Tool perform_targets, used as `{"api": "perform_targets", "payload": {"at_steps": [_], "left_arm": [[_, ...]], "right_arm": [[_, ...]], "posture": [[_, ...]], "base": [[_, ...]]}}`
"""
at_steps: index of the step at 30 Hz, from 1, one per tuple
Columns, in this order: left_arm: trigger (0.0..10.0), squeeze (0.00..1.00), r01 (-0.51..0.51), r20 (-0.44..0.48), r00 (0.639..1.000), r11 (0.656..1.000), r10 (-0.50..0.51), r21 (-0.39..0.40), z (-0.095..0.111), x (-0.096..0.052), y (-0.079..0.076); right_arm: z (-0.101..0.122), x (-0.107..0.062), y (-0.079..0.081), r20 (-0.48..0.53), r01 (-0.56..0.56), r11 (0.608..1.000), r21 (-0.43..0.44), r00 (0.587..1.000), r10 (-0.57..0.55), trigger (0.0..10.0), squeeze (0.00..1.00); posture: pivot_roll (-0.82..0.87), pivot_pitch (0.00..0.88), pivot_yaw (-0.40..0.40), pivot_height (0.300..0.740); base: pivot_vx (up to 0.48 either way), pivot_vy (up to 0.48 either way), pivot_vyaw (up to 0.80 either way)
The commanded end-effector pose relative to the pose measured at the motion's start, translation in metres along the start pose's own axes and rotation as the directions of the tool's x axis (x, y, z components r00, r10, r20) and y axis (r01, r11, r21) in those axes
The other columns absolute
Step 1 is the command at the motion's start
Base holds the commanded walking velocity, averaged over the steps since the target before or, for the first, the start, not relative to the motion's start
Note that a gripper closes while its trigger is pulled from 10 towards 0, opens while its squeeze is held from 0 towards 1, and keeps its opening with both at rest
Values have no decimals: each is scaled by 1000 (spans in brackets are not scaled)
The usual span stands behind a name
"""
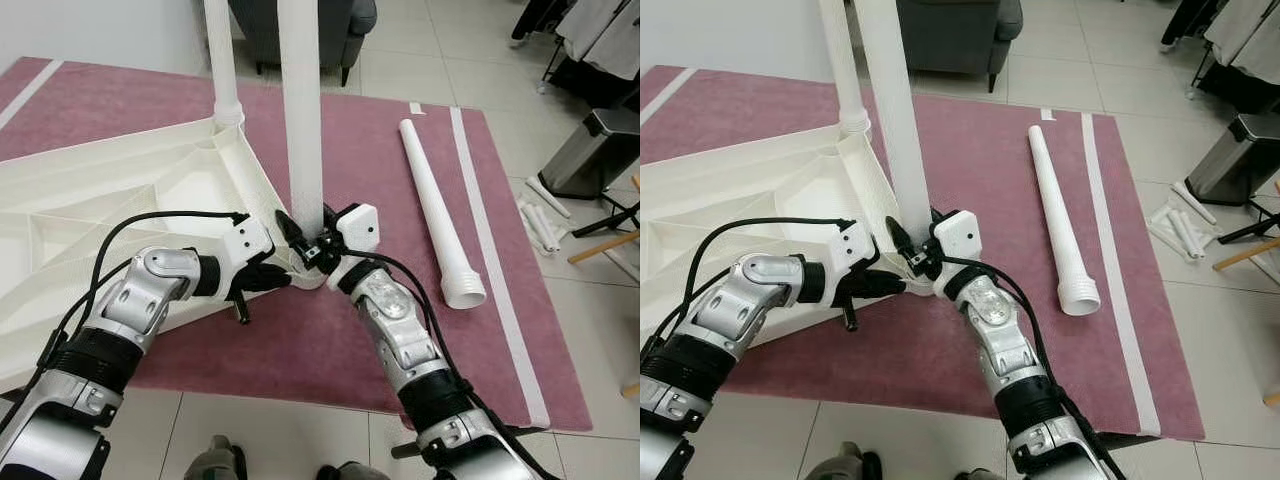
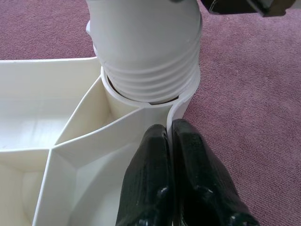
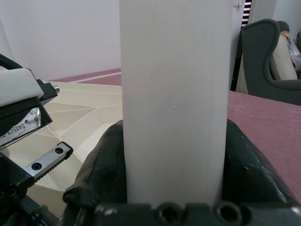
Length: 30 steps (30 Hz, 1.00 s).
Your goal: Building children table
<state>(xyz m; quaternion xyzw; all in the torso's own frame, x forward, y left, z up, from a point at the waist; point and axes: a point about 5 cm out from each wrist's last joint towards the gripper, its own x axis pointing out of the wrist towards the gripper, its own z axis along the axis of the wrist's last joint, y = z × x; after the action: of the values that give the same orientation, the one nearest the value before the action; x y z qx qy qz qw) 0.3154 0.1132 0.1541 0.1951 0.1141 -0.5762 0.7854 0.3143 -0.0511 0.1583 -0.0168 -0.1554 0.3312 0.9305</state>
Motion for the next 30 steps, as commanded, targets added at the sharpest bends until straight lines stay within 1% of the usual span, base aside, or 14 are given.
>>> {"api": "perform_targets", "payload": {"at_steps": [1, 5, 6, 8, 9, 10, 11, 12, 14, 16, 21, 24, 27, 30], "left_arm": [[0, 0, 24, 93, 995, 998, -30, 59, 19, -5, 1], [0, 0, 21, 91, 995, 998, -26, 57, 18, -6, 1], [0, 0, 19, 91, 996, 998, -24, 56, 18, -6, 1], [0, 0, 17, 91, 996, 998, -22, 56, 18, -7, 1], [0, 0, 17, 91, 996, 998, -22, 56, 18, -7, 1], [0, 0, 16, 92, 996, 998, -21, 55, 18, -7, 2], [0, 0, 14, 92, 996, 998, -19, 55, 18, -7, 2], [0, 0, 14, 92, 996, 998, -19, 55, 18, -7, 2], [0, 0, 12, 91, 996, 998, -17, 55, 18, -7, 3], [0, 0, 12, 91, 996, 998, -17, 55, 18, -7, 3], [0, 0, 17, 92, 996, 998, -22, 59, 19, -5, 4], [0, 0, 19, 93, 995, 998, -25, 61, 19, -4, 5], [0, 0, 20, 93, 995, 998, -25, 64, 20, -4, 7], [0, 0, 20, 93, 995, 998, -26, 65, 20, -4, 7]], "right_arm": [[-40, -17, 13, -171, -22, 996, 84, 985, 36, 0, 0], [-47, -23, 17, -180, -42, 994, 103, 982, 60, 0, 0], [-55, -32, 17, -209, -43, 992, 118, 976, 67, 0, 0], [-60, -38, 17, -229, -42, 991, 129, 971, 71, 0, 0], [-60, -38, 17, -229, -42, 991, 129, 971, 71, 0, 0], [-63, -45, 16, -245, -45, 990, 137, 966, 78, 0, 0], [-64, -57, 14, -258, -36, 988, 152, 963, 75, 0, 0], [-64, -57, 14, -258, -36, 988, 152, 963, 75, 0, 0], [-65, -65, 9, -263, -16, 987, 160, 963, 58, 0, 0], [-65, -65, 9, -263, -16, 987, 160, 963, 58, 0, 0], [-63, -73, 1, -261, -4, 988, 156, 964, 45, 0, 0], [-60, -74, -1, -249, -33, 990, 138, 966, 67, 0, 0], [-60, -81, -5, -256, -82, 991, 109, 961, 107, 0, 0], [-59, -82, -5, -258, -87, 991, 105, 960, 112, 0, 0]], "posture": [[183, 106, -1, 740], [185, 105, -1, 740], [184, 105, -3, 740], [184, 106, -5, 740], [184, 106, -5, 740], [184, 107, -5, 740], [178, 105, -5, 740], [178, 105, -5, 740], [165, 103, 0, 740], [165, 103, 0, 740], [154, 98, 8, 740], [149, 93, 12, 740], [153, 92, 10, 740], [153, 92, 10, 740]], "base": [[0, 0, 0], [0, 0, 0], [0, 0, 0], [0, 0, 0], [0, 0, 0], [0, 0, 0], [0, 0, 0], [0, 0, 0], [0, 0, 0], [0, 0, 0], [0, 0, 0], [0, 0, 0], [0, 0, 0], [0, 0, 0]]}}
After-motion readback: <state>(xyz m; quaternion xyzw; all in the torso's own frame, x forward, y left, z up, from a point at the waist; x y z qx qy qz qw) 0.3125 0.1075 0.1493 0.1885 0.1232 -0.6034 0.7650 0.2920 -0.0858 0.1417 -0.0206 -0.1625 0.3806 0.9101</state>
